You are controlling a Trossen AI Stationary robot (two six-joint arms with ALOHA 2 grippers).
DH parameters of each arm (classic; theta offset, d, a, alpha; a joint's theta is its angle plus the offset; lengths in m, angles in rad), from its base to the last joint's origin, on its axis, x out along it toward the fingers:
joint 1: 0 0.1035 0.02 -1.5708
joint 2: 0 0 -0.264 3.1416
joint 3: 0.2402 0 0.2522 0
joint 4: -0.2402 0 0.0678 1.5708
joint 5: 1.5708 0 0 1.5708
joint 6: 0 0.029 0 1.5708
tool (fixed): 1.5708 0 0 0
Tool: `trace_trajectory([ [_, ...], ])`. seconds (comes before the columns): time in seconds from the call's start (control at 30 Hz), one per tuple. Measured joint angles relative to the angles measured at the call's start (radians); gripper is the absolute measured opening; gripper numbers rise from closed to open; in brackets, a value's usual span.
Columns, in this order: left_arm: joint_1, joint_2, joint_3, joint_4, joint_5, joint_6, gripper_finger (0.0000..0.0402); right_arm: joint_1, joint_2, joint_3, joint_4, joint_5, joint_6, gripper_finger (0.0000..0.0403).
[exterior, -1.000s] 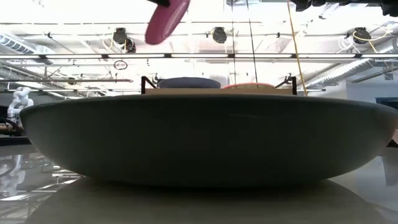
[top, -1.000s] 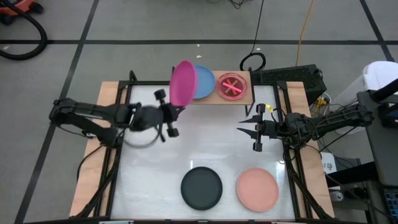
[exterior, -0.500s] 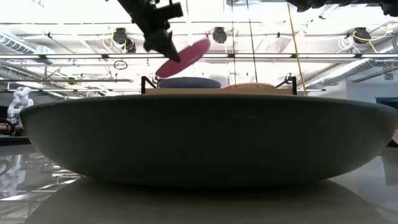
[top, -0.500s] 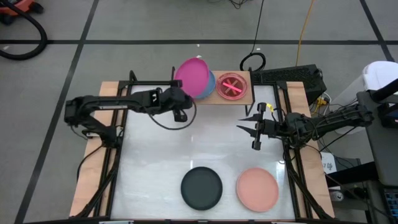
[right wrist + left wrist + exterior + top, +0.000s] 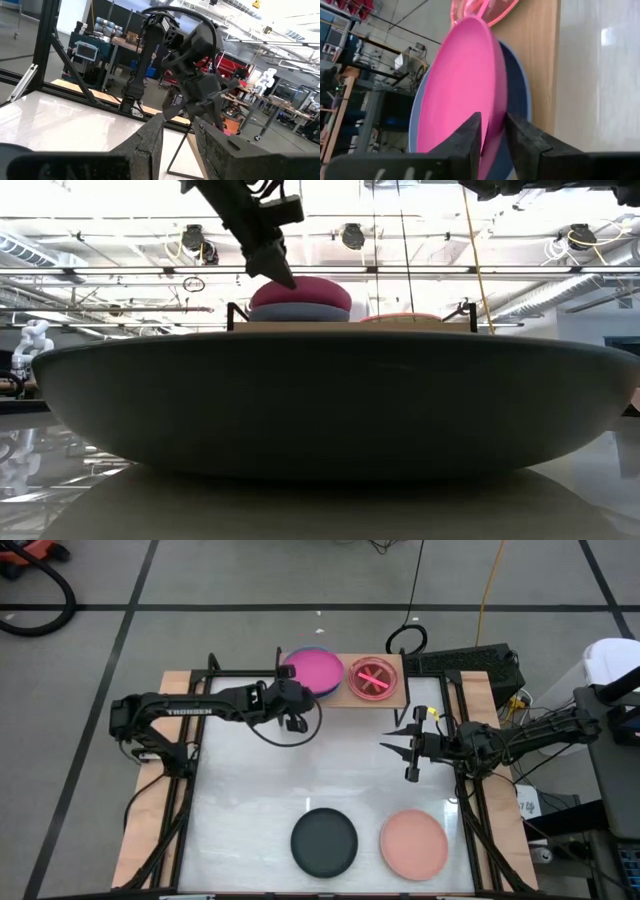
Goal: Place and stack plates onto a shelf
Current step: Stack the pink plate on top of the blue plate on the shelf, then stack the light orange plate on top of the pink plate on the shelf
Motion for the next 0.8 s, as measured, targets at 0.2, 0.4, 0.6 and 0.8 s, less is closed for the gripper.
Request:
trace_trajectory([
  [0.2, -0.001, 0.0, 0.0, 0.019, -0.004, -0.016, 0.0145, 0.0, 0.0, 0.0, -0.004, 0.0, 0.003, 0.0093],
  [0.4, -0.02, -0.048, 0.0, 0.021, -0.084, -0.033, 0.0191, 0.0, 0.0, 0.0, -0.007, 0.0, 0.005, 0.0093],
  [0.6, -0.054, -0.133, 0.0, 0.015, -0.137, -0.105, 0.0204, 0.0, 0.0, 0.0, -0.023, 0.0, 0.006, 0.0093],
  [0.8, -0.133, -0.263, 0.0, 0.025, -0.128, -0.224, 0.0204, 0.0, 0.0, 0.0, -0.038, 0.0, 0.014, 0.0093],
])
